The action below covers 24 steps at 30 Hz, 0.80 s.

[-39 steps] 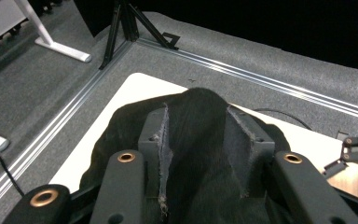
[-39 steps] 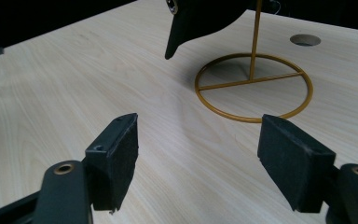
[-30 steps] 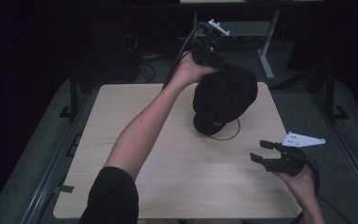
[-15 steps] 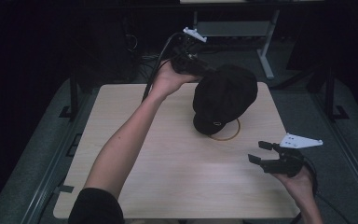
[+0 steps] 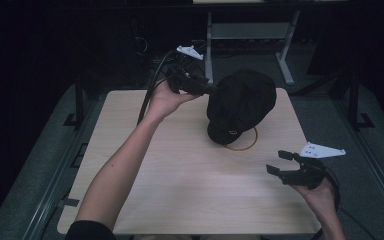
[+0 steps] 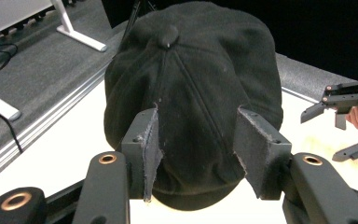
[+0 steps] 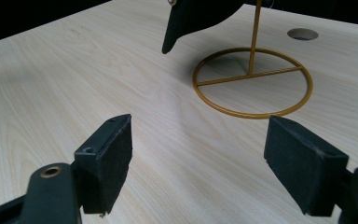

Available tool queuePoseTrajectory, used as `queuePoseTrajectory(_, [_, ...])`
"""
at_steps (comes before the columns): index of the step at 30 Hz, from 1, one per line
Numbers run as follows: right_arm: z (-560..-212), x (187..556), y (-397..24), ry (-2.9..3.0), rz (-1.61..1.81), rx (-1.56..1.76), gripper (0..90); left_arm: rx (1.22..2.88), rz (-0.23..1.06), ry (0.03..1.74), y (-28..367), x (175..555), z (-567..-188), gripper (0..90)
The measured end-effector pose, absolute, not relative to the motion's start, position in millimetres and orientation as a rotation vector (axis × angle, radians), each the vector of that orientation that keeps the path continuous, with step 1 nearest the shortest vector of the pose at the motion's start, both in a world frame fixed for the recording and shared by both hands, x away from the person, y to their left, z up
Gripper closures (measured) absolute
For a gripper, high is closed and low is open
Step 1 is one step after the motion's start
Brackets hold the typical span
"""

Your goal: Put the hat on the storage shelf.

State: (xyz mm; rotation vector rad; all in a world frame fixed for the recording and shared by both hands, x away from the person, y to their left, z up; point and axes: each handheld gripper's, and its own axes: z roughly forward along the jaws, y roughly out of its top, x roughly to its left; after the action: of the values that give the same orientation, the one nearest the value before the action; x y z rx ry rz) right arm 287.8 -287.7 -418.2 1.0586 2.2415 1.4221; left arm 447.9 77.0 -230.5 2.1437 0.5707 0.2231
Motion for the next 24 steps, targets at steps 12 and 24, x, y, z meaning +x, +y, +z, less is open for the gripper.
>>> queuePoseTrajectory(12, [-419,290,-282,2.248,1.4,1.059,22.3,2.127,0.226,0.596,107,432,-240,47.8])
queuePoseTrajectory(24, [-420,291,-280,2.254,1.379,1.06,21.3,2.124,0.23,0.627,132,417,-252,44.4])
